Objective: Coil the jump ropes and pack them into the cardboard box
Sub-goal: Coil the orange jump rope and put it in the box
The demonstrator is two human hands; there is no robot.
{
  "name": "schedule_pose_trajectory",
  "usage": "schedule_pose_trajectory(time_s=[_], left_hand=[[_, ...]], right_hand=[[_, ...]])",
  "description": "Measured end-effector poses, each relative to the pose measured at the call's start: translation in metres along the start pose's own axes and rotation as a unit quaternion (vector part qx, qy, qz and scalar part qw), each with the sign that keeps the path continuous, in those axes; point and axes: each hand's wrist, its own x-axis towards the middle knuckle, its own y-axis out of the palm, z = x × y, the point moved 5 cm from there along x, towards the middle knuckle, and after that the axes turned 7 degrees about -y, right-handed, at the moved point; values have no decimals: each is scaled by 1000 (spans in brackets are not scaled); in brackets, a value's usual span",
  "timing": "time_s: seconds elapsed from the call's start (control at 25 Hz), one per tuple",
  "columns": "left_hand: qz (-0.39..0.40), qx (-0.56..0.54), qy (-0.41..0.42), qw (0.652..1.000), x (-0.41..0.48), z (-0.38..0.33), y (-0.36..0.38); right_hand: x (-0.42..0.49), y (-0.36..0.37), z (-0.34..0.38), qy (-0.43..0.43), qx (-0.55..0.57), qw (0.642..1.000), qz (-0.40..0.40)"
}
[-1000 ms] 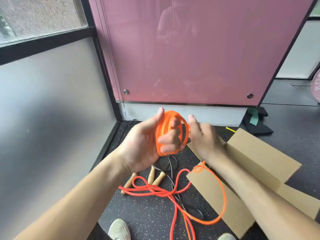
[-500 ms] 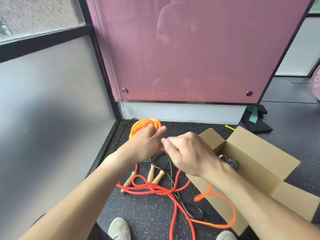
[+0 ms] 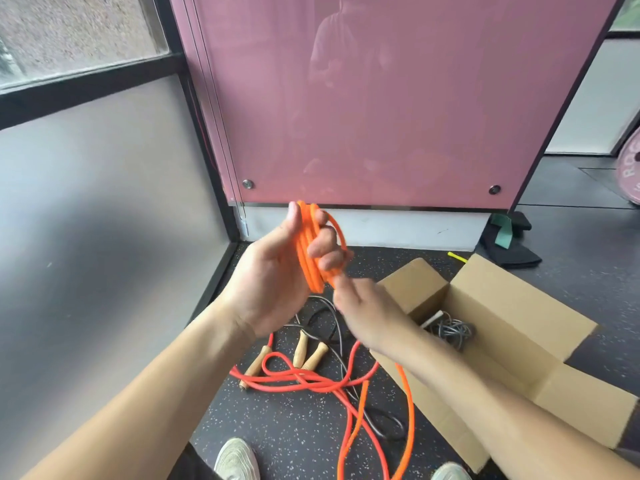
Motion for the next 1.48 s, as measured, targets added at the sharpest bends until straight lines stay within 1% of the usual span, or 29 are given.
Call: schedule_pose_trajectory(time_s=[0.04, 0.08, 0.12, 0.16, 0.2, 0.24, 0.28, 0.32, 0.36, 0.44, 0.48, 0.56, 0.64, 0.68, 0.76, 0.84, 0.88, 0.96, 1.0, 1.04, 1.08, 1.12, 1.16, 1.2, 1.24, 1.28, 1.36, 1.4, 1.48], left_hand=[[-60, 44, 46, 996, 3, -3, -9], [-129, 114, 78, 982, 4, -6, -18], [-203, 217, 93, 950, 3, -8, -29], [-265, 353, 90, 893, 1, -11, -36], [-302, 485, 67, 818, -2, -10, -40], [-305, 585, 31, 751, -2, -7, -40], [-290, 651, -18, 701, -2, -1, -41], [-265, 679, -70, 681, -2, 4, -40], [-230, 668, -119, 698, -1, 10, -37], [-132, 558, -213, 791, 0, 27, -30], [-88, 504, -251, 822, -2, 32, -25], [-23, 435, -305, 847, -8, 35, -20], [41, 351, -326, 877, -16, 32, -13], [75, 282, -319, 902, -19, 28, -7], [129, 109, -275, 947, -23, 15, 3], [141, -35, -201, 969, -20, 1, 7], [123, -80, -152, 978, -17, -5, 6], [32, -114, -27, 993, -7, -16, -2], [-39, -105, 35, 993, -3, -19, -14], [-112, -65, 82, 988, -1, -22, -25], [-189, 18, 111, 975, 0, -24, -35], [-265, 151, 115, 945, -2, -27, -46], [-325, 323, 88, 884, -5, -28, -52], [-344, 471, 34, 812, -7, -26, -55], [-326, 557, -22, 764, -8, -21, -55], [-290, 569, -65, 766, -9, -14, -56], [-224, 503, -112, 827, -10, -1, -48], [-202, 503, -124, 831, -9, 4, -44], [-166, 573, -153, 788, -8, 15, -37]], right_hand=[[-4, 14, 5, -19, -2, 999, 41], [-9, 21, 10, -41, 5, 997, 67], [-12, 25, 15, -65, 14, 995, 81], [-14, 22, 21, -91, 16, 992, 87], [-14, 17, 26, -124, 5, 989, 83], [-14, 9, 30, -159, -13, 985, 64], [-13, -1, 31, -190, -39, 981, 32], [-11, -11, 29, -214, -82, 973, -6], [-10, -21, 24, -227, -124, 965, -40], [-10, -37, 16, -235, -152, 957, -81], [-11, -44, 14, -240, -154, 953, -99], [-8, -61, 4, -238, -151, 947, -153], [-3, -73, -12, -191, -130, 952, -200], [-1, -74, -19, -158, -106, 960, -205], [4, -61, -26, -94, -33, 978, -183], [8, -36, -22, -29, 28, 991, -129], [8, -22, -19, -11, 38, 995, -90], [3, 6, -12, -3, 26, 1000, -5], [-3, 19, -10, -17, 1, 999, 33], [-9, 31, -6, -48, -31, 996, 64], [-17, 40, 0, -90, -65, 990, 89], [-23, 44, 9, -134, -93, 982, 99], [-24, 39, 18, -176, -109, 975, 83], [-22, 27, 25, -203, -113, 971, 47], [-18, 9, 29, -223, -111, 968, -2], [-13, -11, 28, -239, -104, 964, -57], [-9, -46, 22, -258, -86, 952, -140], [-9, -54, 20, -267, -78, 947, -163], [-13, -53, 22, -296, -69, 937, -174]])
